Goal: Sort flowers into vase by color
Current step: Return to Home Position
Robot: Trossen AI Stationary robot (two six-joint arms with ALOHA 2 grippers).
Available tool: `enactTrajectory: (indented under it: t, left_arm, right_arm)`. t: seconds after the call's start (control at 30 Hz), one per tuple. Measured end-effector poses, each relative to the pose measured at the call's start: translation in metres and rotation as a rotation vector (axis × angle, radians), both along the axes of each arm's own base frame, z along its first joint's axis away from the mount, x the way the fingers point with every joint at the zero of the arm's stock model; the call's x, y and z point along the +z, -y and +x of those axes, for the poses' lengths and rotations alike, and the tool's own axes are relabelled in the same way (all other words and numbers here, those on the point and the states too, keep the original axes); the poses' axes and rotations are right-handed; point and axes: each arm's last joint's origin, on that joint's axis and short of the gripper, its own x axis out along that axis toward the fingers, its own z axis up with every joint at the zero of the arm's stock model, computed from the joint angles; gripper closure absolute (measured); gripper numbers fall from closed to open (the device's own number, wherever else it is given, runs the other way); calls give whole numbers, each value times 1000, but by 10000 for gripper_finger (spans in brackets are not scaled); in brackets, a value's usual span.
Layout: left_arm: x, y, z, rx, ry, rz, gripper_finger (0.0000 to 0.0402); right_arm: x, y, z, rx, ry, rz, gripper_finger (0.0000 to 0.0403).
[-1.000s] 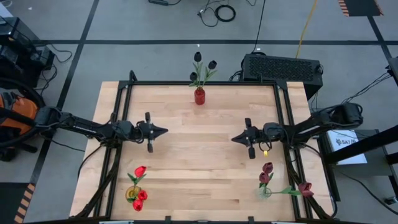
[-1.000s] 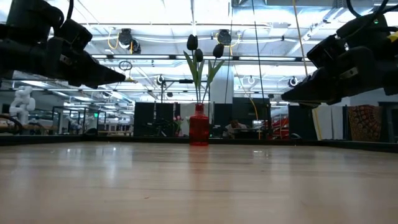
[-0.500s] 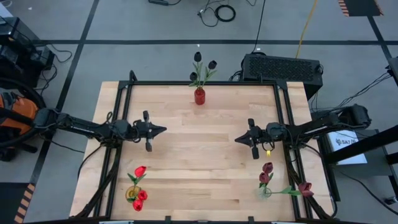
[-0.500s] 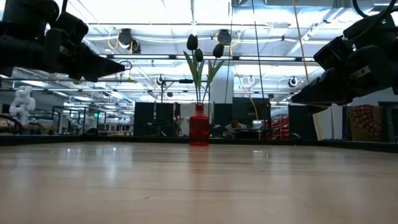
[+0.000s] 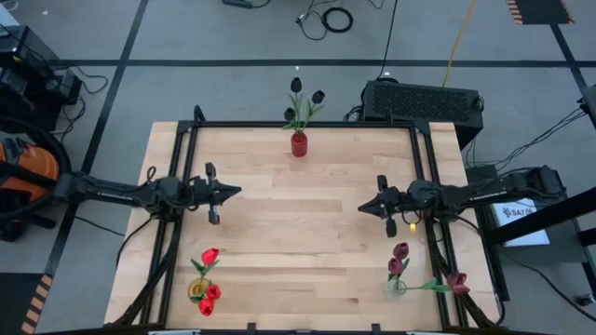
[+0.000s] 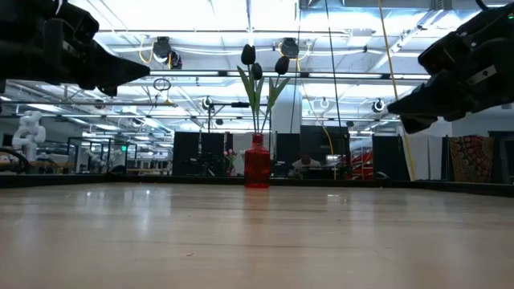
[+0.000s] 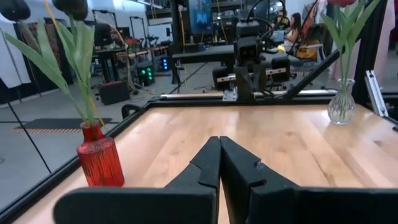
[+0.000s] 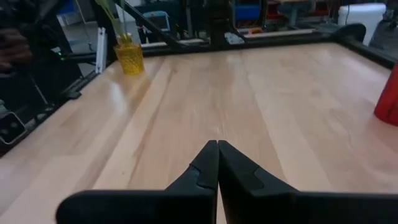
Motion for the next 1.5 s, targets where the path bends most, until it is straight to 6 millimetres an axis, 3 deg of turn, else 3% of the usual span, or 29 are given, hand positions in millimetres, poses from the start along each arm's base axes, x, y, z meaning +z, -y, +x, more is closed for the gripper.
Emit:
enactTrajectory:
  t: [0.57,0.93,1.5]
  left_arm:
    - [-2,-2,-17,34,-12,0,392]
    - [-2,-3,-20,56,-7,-8,392]
    - [-1,-6,-25,163,-1,23,392]
  right_arm:
    - [17,-3,-27,129,121,-34,403]
    - [21,4,-42,-95,180,-98,403]
    - [25,4,-45,-83,231,-166,403]
